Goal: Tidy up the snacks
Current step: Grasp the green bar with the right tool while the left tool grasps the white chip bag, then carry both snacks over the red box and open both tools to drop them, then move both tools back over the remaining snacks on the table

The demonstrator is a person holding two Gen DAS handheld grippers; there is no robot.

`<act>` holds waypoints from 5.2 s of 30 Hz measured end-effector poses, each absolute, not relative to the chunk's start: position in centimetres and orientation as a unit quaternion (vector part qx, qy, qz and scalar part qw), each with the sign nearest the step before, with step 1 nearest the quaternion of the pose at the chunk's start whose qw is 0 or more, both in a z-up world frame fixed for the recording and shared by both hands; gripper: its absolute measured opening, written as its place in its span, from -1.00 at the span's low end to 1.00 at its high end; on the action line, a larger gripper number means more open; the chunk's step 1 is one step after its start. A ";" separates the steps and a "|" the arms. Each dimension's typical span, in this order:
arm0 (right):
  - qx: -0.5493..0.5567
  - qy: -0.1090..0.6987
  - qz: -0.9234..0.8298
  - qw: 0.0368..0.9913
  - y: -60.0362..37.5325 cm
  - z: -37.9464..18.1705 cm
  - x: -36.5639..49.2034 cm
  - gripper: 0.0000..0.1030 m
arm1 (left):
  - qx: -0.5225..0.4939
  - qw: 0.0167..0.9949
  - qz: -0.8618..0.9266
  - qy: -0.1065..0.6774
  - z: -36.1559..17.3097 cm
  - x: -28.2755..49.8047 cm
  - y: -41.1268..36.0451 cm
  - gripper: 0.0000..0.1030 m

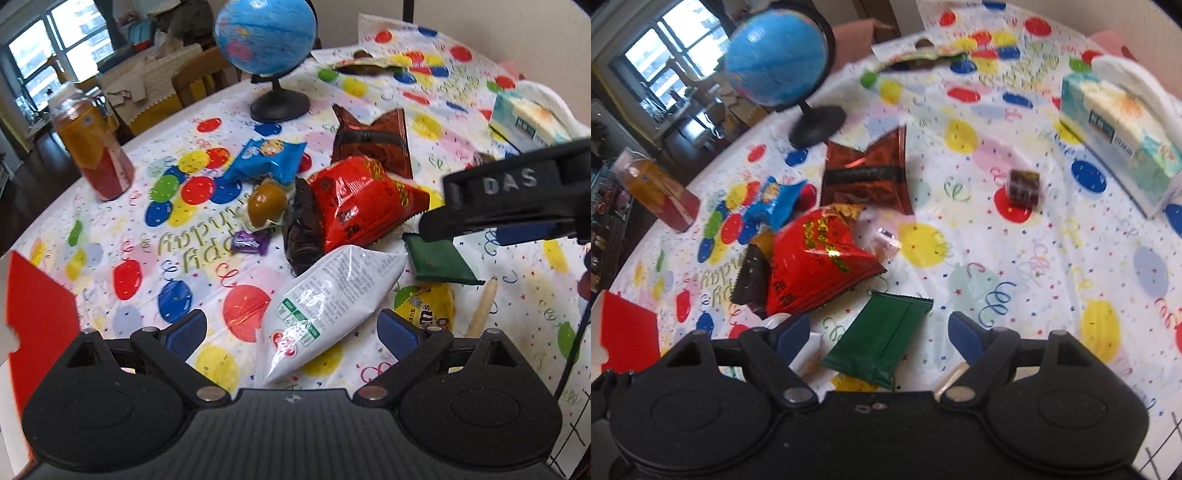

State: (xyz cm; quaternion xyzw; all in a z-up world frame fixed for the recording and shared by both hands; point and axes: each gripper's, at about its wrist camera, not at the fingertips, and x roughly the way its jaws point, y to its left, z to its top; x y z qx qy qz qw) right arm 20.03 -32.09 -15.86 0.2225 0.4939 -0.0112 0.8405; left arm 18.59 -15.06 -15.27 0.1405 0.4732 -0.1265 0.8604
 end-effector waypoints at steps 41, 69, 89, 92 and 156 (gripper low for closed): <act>0.250 0.523 -0.009 0.815 -32.1 -17.4 19.5 -0.19 | 0.052 0.848 -0.073 0.522 -17.0 18.0 -11.7 -0.22; 0.127 0.432 0.219 0.865 -19.4 -4.0 12.7 -0.19 | -0.110 0.888 0.089 0.437 -4.4 7.8 2.3 -0.24; 0.016 0.418 0.280 0.864 1.4 -2.4 14.0 -0.19 | -0.141 0.874 0.158 0.437 -4.4 7.8 20.8 -0.23; 0.001 0.420 0.279 0.863 3.6 -3.1 14.4 -0.18 | -0.143 0.867 0.166 0.447 -5.3 8.3 23.1 -0.23; 0.079 0.393 0.266 0.877 -8.3 -1.3 8.3 0.96 | -0.081 0.907 0.065 0.407 -1.8 5.1 11.7 0.61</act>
